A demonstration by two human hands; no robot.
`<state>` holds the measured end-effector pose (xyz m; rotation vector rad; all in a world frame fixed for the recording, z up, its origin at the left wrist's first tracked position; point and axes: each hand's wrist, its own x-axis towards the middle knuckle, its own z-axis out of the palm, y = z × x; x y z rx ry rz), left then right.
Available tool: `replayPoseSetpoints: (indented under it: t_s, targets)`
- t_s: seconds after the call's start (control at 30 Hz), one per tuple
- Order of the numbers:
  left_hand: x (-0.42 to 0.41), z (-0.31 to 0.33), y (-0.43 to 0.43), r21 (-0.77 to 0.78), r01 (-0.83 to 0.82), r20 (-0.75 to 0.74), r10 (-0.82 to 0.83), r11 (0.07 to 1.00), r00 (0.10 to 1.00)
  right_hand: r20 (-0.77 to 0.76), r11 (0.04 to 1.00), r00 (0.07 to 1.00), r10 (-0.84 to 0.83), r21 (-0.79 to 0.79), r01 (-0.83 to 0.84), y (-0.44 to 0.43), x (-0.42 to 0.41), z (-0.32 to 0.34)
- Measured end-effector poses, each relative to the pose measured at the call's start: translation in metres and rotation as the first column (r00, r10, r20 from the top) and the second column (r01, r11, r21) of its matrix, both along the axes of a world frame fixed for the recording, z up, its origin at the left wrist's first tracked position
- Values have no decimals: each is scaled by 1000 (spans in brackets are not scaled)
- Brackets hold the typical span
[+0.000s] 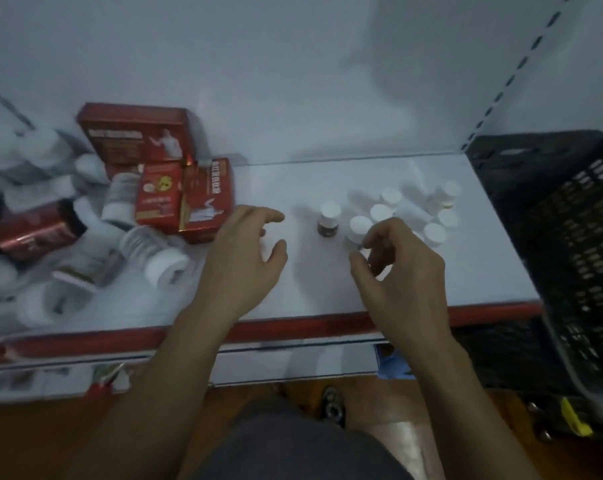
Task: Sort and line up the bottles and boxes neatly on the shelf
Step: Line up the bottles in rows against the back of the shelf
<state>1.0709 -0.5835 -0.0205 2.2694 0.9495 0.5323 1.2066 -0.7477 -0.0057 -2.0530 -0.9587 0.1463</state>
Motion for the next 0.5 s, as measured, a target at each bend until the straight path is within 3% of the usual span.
replayPoseSetpoints:
  t_s: [0.13,0.23,0.37,0.5]
  targets:
    - [-68,21,19,234,-199,-39,214,952,976,-5,933,933,360,18,-360,55,-23,17]
    - [-135,26,32,320,-370,-61,409,872,911,-39,784,785,618,-50,-619,106,-50,23]
    - [-217,34,50,330,-549,-112,609,768,785,-32,607,617,786,-150,-781,169,-97,29]
    - [-284,34,78,368,-625,-89,695,689,714,25,533,538,843,-177,-827,214,-148,33]
